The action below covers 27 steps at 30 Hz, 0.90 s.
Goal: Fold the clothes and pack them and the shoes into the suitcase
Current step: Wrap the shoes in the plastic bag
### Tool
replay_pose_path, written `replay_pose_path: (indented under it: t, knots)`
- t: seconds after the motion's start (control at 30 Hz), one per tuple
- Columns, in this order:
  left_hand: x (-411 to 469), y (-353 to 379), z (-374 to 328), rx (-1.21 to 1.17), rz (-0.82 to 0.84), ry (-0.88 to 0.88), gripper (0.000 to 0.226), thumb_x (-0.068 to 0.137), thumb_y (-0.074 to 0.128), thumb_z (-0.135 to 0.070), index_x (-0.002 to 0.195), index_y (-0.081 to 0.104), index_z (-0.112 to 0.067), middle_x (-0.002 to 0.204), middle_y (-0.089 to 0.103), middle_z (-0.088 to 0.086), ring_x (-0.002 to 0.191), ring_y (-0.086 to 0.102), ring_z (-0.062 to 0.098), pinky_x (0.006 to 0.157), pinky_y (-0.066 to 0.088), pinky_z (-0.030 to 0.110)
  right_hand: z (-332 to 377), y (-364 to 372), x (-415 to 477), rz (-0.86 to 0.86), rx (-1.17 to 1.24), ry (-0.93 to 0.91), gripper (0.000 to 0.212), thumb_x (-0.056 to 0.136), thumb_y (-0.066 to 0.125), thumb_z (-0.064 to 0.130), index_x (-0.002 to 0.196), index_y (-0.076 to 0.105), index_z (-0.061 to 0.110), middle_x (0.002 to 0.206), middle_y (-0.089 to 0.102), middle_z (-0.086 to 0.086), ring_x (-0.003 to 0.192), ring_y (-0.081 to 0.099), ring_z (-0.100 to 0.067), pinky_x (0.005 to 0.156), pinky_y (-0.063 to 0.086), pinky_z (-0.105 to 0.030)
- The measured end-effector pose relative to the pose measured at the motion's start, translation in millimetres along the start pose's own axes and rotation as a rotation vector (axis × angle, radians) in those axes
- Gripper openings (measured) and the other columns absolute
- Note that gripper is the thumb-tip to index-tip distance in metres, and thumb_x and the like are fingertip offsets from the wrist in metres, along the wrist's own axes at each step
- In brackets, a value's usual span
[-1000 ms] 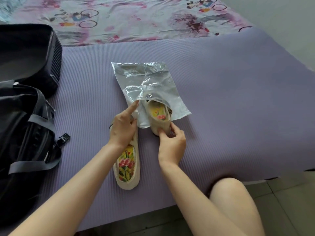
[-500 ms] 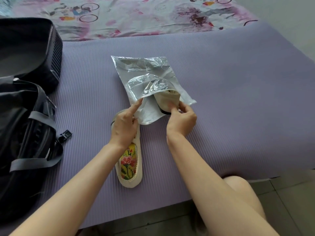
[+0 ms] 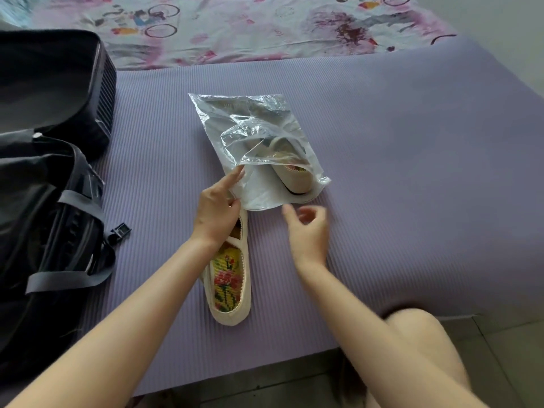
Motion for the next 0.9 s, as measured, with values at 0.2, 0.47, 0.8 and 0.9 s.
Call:
replay_pose_path:
  t: [0.2, 0.47, 0.8, 0.9]
  knots:
    - [5.7, -5.1, -4.0, 0.039, 0.009, -0.013, 0.067, 0.082, 0.052, 0.011, 0.140, 0.043, -0.020, 0.133, 0.056, -0.001, 0.073, 0.059, 0.017, 0.076, 0.048, 0.021, -11.3, 1.6, -79.6, 0.582, -0.235, -0.011, 0.048, 0.080, 0.068, 0.042, 0.124, 0.053, 0.033, 0.113, 0.061, 0.014, 0.104, 0.059, -0.006, 0.086, 0.054, -0.037]
    - [15.3, -18.8, -1.3, -0.008, -0.024, -0.057, 0.062, 0.083, 0.051, 0.011, 0.138, 0.046, -0.019, 0.131, 0.057, 0.000, 0.122, 0.051, 0.010, 0.098, 0.038, 0.010, -13.0, -62.1, -45.3, 0.762, -0.185, 0.015, 0.040, 0.089, 0.052, 0.005, 0.112, 0.067, 0.034, 0.102, 0.072, 0.009, 0.093, 0.068, -0.009, 0.071, 0.057, -0.031]
    - [8.5, -12.3, 11.0, -0.054, -0.018, -0.040, 0.063, 0.082, 0.053, 0.012, 0.137, 0.047, -0.018, 0.129, 0.058, 0.001, 0.121, 0.050, 0.005, 0.101, 0.038, 0.015, -12.8, -125.9, -17.3, 0.781, -0.051, 0.114, 0.040, 0.091, 0.049, -0.004, 0.109, 0.066, 0.027, 0.098, 0.074, 0.003, 0.090, 0.070, -0.013, 0.075, 0.058, -0.029]
    - [6.8, -11.7, 13.1, -0.050, -0.014, -0.041, 0.066, 0.080, 0.052, 0.014, 0.137, 0.047, -0.019, 0.130, 0.058, -0.001, 0.124, 0.049, 0.006, 0.103, 0.041, 0.024, -2.2, -102.6, -6.3, 0.749, -0.021, 0.071, 0.041, 0.089, 0.048, -0.004, 0.114, 0.067, 0.022, 0.096, 0.074, -0.002, 0.078, 0.068, -0.011, 0.061, 0.055, -0.028]
Point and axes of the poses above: each hand's wrist, its own x-axis towards the middle knuckle, its own y-axis out of the palm, z = x × y, the point moved 1 cm from there along x, towards the middle knuckle
